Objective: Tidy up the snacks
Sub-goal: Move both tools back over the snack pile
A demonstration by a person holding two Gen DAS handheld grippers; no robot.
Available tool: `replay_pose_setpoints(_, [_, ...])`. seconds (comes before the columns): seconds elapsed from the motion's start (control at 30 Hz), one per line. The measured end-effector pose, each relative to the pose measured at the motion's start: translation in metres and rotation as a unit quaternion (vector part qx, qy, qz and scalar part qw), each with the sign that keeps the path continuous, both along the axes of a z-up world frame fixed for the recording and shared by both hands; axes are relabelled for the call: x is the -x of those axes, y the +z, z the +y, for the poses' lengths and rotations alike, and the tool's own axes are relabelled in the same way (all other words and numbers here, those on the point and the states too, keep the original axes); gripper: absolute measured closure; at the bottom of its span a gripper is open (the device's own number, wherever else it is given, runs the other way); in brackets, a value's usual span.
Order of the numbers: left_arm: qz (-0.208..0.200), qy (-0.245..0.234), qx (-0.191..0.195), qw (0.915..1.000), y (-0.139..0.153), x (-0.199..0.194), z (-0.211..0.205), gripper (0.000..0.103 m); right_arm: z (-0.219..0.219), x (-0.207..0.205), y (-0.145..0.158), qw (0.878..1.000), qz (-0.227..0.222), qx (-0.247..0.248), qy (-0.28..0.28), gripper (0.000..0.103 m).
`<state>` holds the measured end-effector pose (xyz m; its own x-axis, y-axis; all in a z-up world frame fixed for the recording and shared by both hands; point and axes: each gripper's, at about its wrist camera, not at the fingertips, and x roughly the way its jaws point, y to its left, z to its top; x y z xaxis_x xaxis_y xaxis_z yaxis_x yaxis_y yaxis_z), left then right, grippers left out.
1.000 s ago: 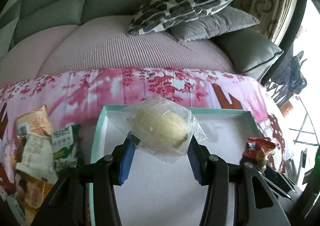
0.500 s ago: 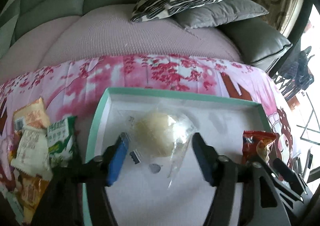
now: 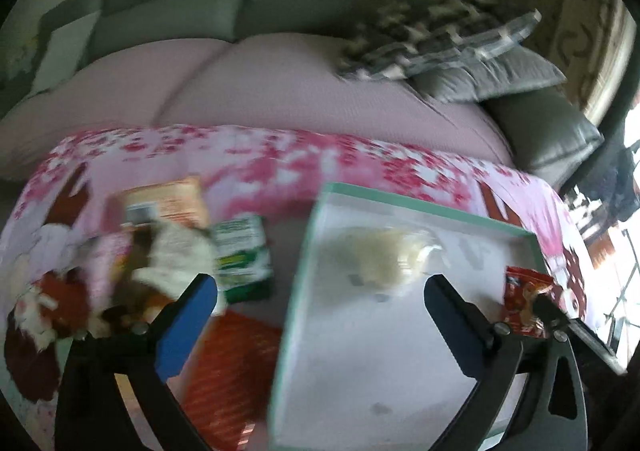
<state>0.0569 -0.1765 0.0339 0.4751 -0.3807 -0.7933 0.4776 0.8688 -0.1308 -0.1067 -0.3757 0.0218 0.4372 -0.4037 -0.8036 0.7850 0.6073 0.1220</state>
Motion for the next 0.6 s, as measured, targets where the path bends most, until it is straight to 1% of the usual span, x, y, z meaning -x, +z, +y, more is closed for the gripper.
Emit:
replay_pose_setpoints(0.07, [-0.006, 0.014, 0.0, 0.9999, 0.004, -0.001, 0.018, 0.0, 0.005, -0.001, 0.007, 1.0, -0.007, 0.005, 0.007, 0.0])
replay_pose_setpoints(0.13, [-0.01, 0.027, -0.008, 0.9996, 0.006, -0.002, 0.034, 0.0, 0.012, -0.005, 0.013, 1.0, -0.004, 0.009, 0.018, 0.0])
replay_pose_setpoints(0.23, [-0.012, 0.038, -0.044, 0.9982, 0.004, 0.0, 0.058, 0.0, 0.026, -0.015, 0.02, 0.999, 0.014, 0.018, 0.041, 0.0])
replay_pose_setpoints(0.33, [-0.019, 0.054, -0.068, 0.9961, 0.004, 0.002, 0.079, 0.0, 0.044, -0.025, 0.026, 0.998, 0.03, 0.028, 0.055, 0.0])
replay_pose_setpoints(0.4, [-0.02, 0.062, -0.076, 0.995, 0.004, 0.002, 0.093, 0.0, 0.059, -0.034, 0.03, 0.997, 0.029, 0.026, 0.073, 0.0])
replay_pose_setpoints(0.47, [-0.026, 0.075, -0.09, 0.9927, 0.003, 0.001, 0.107, 0.0, 0.074, -0.042, 0.032, 0.995, 0.024, 0.022, 0.097, 0.0])
replay_pose_setpoints(0.53, [-0.039, 0.091, -0.116, 0.9883, 0.002, 0.001, 0.119, 0.0, 0.089, -0.052, 0.033, 0.993, 0.019, 0.017, 0.117, 0.0])
replay_pose_setpoints(0.6, [-0.042, 0.11, -0.13, 0.9844, 0.001, -0.003, 0.135, 0.0, 0.105, -0.062, 0.031, 0.99, 0.013, 0.009, 0.14, 0.0])
